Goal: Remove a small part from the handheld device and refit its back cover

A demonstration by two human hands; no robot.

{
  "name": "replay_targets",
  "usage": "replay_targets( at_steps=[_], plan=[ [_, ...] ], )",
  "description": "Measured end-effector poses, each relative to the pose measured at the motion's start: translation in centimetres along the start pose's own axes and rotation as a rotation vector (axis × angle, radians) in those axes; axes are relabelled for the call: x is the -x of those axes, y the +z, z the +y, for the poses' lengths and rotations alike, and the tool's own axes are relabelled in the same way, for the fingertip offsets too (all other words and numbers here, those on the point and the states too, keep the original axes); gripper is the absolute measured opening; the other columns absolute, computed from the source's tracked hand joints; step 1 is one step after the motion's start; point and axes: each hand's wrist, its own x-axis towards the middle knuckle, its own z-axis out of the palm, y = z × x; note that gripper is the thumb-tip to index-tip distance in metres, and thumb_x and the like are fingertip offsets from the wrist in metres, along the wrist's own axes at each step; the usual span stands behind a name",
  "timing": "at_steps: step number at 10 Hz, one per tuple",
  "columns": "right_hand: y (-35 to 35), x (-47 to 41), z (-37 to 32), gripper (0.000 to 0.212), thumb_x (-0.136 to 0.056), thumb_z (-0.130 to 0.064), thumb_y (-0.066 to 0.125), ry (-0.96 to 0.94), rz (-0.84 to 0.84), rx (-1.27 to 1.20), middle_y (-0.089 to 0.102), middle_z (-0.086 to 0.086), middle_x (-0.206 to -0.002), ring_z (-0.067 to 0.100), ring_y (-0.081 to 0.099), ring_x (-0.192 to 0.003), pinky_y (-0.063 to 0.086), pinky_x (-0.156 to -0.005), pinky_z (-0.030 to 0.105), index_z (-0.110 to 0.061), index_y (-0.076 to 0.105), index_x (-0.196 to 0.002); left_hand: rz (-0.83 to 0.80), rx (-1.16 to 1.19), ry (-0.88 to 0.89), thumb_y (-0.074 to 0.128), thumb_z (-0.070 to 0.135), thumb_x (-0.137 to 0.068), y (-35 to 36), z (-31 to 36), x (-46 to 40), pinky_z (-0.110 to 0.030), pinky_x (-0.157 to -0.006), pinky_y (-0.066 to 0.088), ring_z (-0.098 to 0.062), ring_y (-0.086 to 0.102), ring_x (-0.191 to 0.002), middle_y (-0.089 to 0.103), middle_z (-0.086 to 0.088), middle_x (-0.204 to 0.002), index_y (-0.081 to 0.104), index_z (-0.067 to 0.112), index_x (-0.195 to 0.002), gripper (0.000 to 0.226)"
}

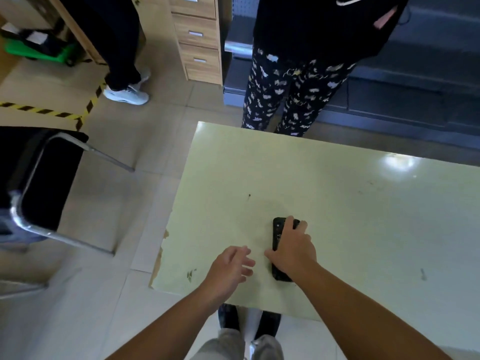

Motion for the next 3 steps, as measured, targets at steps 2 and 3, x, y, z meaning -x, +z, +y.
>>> replay_targets(
  at_steps=[2, 3],
  plan=[
    [0.35, -0.09, 0.33, 0.101, -0.081, -0.048, 0.077, -0.021, -0.001, -0.006, 0.036, 0.017, -0.138, 0.033, 0.056, -0.112, 0.057, -0.078, 0.037, -0.012, 0.016, -0.154, 0.001, -0.052, 0.014, 0.052, 0.035, -0.105, 0.11, 0.12, 0.44, -0.041, -0.09, 0.059, -0.025, 0.075, -0.097, 0.078, -0.004, -0.105, 0.067, 0.018, -0.112, 0.024],
    [0.15, -0.06, 1.07, 0.109, -0.085, -0.051, 0.073, -0.049, -0.037, -0.053, 0.033, 0.016, -0.145, 0.034, 0.053, -0.119, 0.054, -0.083, 0.04, -0.018, 0.002, -0.161, -0.011, -0.117, 0.031, 0.05, 0.027, -0.104, 0.53, -0.1, 0.8, -0.042, -0.094, 0.058, -0.021, 0.074, -0.097, 0.077, -0.001, -0.106, 0.066, 0.022, -0.113, 0.019]
  ],
)
